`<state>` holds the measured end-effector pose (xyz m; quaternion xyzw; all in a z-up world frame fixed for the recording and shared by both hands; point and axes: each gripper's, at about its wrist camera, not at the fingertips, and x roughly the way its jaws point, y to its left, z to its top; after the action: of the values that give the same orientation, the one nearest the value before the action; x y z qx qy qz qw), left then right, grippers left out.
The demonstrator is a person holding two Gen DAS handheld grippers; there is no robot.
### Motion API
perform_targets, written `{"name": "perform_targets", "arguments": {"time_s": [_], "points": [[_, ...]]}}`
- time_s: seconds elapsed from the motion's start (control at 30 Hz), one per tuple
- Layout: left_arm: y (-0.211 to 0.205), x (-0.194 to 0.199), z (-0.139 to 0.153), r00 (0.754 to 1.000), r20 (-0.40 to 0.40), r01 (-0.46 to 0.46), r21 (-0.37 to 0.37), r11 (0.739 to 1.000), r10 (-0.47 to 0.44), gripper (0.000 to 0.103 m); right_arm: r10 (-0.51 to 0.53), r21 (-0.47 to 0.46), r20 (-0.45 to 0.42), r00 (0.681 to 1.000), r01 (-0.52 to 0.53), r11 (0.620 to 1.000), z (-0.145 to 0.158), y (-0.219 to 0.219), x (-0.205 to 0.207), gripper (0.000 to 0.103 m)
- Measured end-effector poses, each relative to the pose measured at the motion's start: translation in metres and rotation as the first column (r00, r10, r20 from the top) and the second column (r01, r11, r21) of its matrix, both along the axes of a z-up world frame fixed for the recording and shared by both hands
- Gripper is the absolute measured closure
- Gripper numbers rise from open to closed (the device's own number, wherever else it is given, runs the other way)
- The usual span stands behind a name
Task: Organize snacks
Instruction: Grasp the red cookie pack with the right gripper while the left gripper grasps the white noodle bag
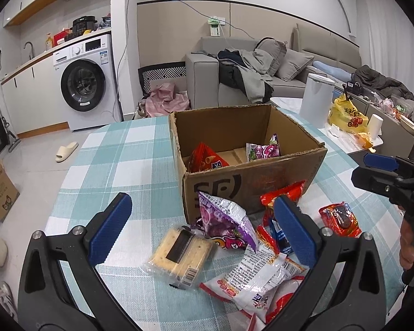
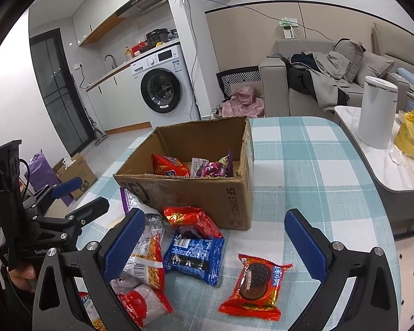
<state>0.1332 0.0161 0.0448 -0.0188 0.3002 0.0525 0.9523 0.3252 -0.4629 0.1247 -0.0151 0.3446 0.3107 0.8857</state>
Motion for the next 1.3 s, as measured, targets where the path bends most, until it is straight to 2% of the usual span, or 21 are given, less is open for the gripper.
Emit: {"name": "perform_targets", "arguments": {"time_s": [0.53,0.67,1.3], "points": [[0.001,-0.013,-0.016,0.998,-0.056,-0.005,-0.034,0.999,0.003,0.001,-0.039,-0.021,-0.053,0.998,0.038,0.999,-0.015,-0.026,-0.006,0.0],[0.003,-0.013,-0.018,0.997,-0.072,0.009,-0.067,0.998,-0.014,0.001,-0.059,-0.024,-0.096,0.994,0.056,0.998,-0.027,-0.031,-0.001,0.0],[-0.014,-0.015,-0.045,0.979,-0.177,0.086,-0.065,0.994,-0.096,0.001,-0.027,-0.196,-0.187,0.982,-0.01,0.98,-0.069,-0.011,0.007,0.001]]}}
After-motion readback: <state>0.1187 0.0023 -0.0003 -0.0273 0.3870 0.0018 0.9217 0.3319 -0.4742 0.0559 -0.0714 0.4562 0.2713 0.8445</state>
